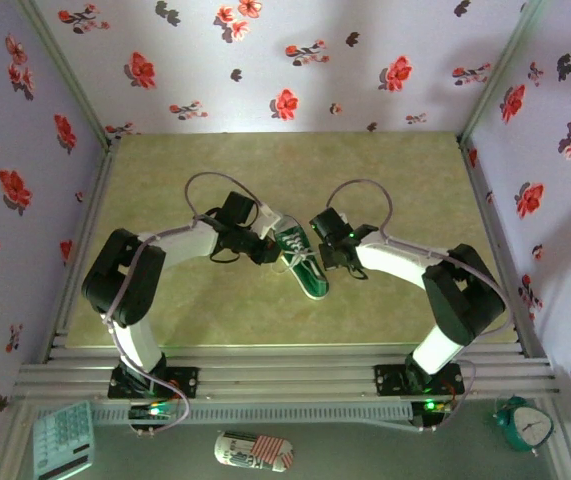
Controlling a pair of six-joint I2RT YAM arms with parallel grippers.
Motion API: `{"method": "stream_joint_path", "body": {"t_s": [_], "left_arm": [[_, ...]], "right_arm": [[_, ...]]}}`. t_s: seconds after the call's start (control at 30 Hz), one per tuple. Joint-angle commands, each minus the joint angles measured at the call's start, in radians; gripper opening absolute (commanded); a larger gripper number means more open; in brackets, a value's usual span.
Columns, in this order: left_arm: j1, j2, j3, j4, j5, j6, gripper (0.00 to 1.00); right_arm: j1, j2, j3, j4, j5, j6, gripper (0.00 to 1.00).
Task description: Tie the shoes
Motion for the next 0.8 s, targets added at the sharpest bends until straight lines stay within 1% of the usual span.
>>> {"method": "stream_joint_path", "body": {"t_s": [0.0,0.1,0.2,0.5,0.53,0.77], "left_arm": [[0.027,-0.028,-0.02,-0.012,-0.083,-0.021,0.0],[0.033,-0.025,-0.022,-0.013,-0.13,-0.034,0.0],[0.044,-0.026,-0.031,-0.008,-0.151,-0.035,0.0],[0.05,-0.026,-0.036,-0.005,-0.17,-0.035,0.0],[0.05,-0.026,-0.036,-0.003,-0.175,-0.065,0.0],[0.066,-0.03,-0.047,0.0,-0.208,-0.079,0.0]], "right_arm": [[-0.023,0.014,0.013,-0.071,0.086,0.036,0.0],[-0.033,0.016,0.012,-0.086,0.097,0.049,0.0],[-0.052,0.014,0.002,-0.091,0.094,0.06,0.0],[-0.072,0.013,-0.011,-0.085,0.069,0.069,0.0],[-0.072,0.013,-0.011,-0.085,0.069,0.068,0.0],[-0.087,0.016,-0.017,-0.098,0.082,0.081,0.0]]}}
